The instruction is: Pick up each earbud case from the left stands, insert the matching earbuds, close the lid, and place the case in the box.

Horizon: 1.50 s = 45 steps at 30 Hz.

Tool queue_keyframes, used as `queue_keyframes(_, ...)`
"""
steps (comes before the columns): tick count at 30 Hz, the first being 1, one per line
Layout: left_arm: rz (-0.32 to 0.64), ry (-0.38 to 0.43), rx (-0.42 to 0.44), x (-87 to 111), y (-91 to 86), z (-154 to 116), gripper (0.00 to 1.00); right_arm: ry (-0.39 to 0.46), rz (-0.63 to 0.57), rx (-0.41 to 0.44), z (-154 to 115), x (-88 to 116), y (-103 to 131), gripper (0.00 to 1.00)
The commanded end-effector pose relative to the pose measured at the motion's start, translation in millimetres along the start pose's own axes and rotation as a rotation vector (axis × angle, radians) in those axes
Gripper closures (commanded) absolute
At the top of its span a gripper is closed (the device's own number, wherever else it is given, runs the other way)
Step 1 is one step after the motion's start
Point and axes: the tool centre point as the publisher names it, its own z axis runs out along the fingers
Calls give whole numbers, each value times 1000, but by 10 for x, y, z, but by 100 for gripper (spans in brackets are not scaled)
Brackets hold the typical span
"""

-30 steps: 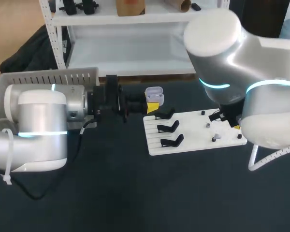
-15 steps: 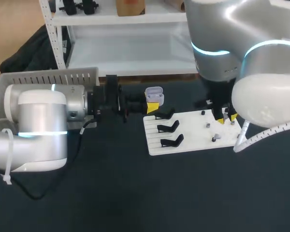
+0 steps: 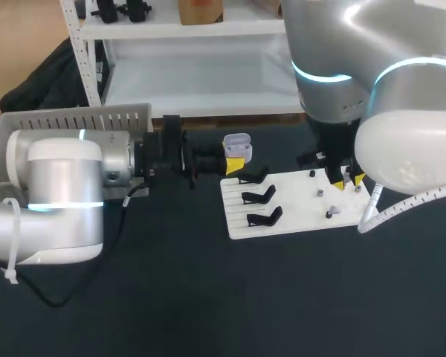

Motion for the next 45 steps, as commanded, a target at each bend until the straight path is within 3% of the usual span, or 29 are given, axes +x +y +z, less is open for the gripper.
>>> queue_keyframes(1, 2, -3, -5, 7, -15, 1, 100, -40, 49, 0, -133, -10, 139, 100)
queue_keyframes(2, 2, -3, -5, 7, -15, 1, 100, -44, 99, 23, -181, -20, 204, 100)
queue_keyframes(3, 2, -3, -5, 7, -15, 1, 100, -56, 151, -29, -256, -46, 262, 100)
queue_keyframes(5, 2, -3, -5, 7, -15, 1, 100, -63, 242, 10, -357, -112, 385, 100)
queue_keyframes(7, 2, -3, -5, 7, -15, 1, 100, -65, 289, 57, -450, -184, 515, 100)
queue_keyframes(19, 2, -3, -5, 7, -15, 1, 100, -45, 588, 50, -779, -750, 1111, 100)
queue_keyframes(30, 2, -3, -5, 7, -15, 1, 100, -9, 595, 32, -796, -1216, 1486, 100)
queue_keyframes(45, 2, -3, -5, 7, -15, 1, 100, 37, 623, 52, -573, -1275, 1458, 100)
